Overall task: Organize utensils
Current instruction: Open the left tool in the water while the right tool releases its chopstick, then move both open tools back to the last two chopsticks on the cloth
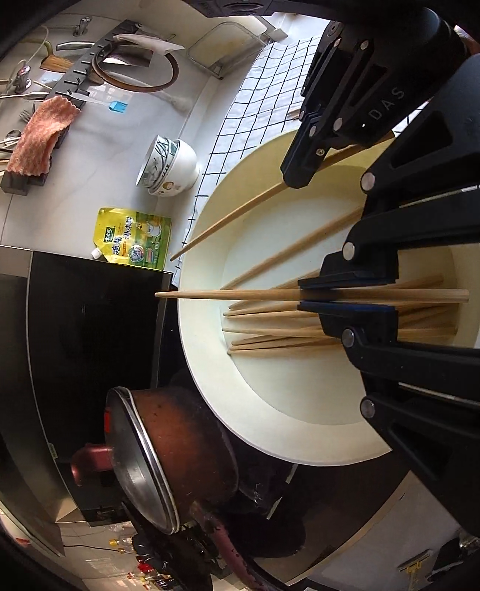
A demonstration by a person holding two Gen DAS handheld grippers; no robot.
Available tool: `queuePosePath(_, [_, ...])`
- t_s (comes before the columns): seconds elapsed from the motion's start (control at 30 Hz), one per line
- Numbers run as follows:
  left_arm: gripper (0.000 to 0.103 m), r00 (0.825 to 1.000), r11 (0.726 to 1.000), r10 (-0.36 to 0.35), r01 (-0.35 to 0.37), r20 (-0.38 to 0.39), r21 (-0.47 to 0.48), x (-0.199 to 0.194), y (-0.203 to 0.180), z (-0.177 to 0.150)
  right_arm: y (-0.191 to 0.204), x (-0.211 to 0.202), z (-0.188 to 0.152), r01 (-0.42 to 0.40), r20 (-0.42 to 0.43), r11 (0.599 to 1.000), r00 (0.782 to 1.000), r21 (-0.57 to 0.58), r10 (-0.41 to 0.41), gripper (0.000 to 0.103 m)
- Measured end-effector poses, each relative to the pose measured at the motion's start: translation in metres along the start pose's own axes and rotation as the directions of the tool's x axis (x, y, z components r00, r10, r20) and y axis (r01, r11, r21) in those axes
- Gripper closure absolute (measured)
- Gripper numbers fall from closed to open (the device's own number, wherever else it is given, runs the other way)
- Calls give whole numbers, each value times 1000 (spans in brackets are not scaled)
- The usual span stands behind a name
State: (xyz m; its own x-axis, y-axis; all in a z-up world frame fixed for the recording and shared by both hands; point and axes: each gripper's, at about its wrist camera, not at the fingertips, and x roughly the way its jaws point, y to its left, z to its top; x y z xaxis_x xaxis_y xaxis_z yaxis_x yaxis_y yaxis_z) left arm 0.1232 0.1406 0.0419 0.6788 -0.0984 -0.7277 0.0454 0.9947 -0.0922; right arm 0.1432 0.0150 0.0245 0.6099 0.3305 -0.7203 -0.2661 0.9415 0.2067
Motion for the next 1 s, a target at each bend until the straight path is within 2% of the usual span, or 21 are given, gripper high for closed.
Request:
queuePosePath(0.2, [96,999,1000,6,-6,-35,-16,17,11,-2,11,19,-1,-4,-52,1000,999,-13,4,97])
queuePosePath(0.53, [95,998,999,24,-27,-66,-42,24,19,-8,6,20,-3,-5,-60,1000,998,8,5,97])
queuePosePath(0.6, [87,997,998,30,-34,-65,-51,23,21,-9,4,18,-3,-9,-57,1000,998,14,10,97])
queuePosePath(0.73, [54,998,997,49,-51,-42,-63,16,23,-10,0,10,-2,-12,-34,1000,999,26,13,96])
queuePosePath(1.0, [52,998,996,52,-54,-33,-71,9,23,-9,-2,-2,-3,-15,-15,999,1000,34,15,96])
